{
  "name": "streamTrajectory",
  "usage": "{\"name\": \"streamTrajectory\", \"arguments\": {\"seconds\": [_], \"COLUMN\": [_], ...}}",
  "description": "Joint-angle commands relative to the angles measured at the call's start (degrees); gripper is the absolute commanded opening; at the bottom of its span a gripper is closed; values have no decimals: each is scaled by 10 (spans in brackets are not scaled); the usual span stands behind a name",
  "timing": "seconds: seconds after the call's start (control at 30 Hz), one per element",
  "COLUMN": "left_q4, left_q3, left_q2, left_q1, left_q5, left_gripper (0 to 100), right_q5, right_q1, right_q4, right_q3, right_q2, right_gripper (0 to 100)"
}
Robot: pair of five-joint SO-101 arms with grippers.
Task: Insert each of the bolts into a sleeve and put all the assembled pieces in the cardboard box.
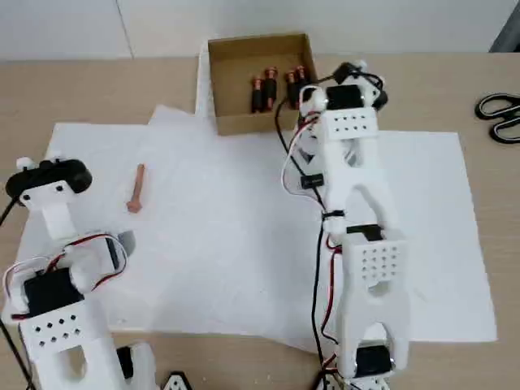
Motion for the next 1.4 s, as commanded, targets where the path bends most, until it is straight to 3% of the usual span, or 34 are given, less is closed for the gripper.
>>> {"name": "streamTrajectory", "arguments": {"seconds": [0.0, 0.4, 0.9, 1.37], "left_q4": [-16, -21, -21, -21], "left_q3": [0, 4, 4, 4], "left_q2": [-4, -4, -4, -4], "left_q1": [1, 1, 1, -2], "left_q5": [-4, -4, -4, -4], "left_gripper": [248, 248, 248, 248], "right_q5": [-27, -26, 15, 92], "right_q1": [-10, -8, 15, 47], "right_q4": [-5, -5, 0, 13], "right_q3": [-4, -4, -4, -1], "right_q2": [7, 80, 79, 23], "right_gripper": [248, 247, 3, 4]}}
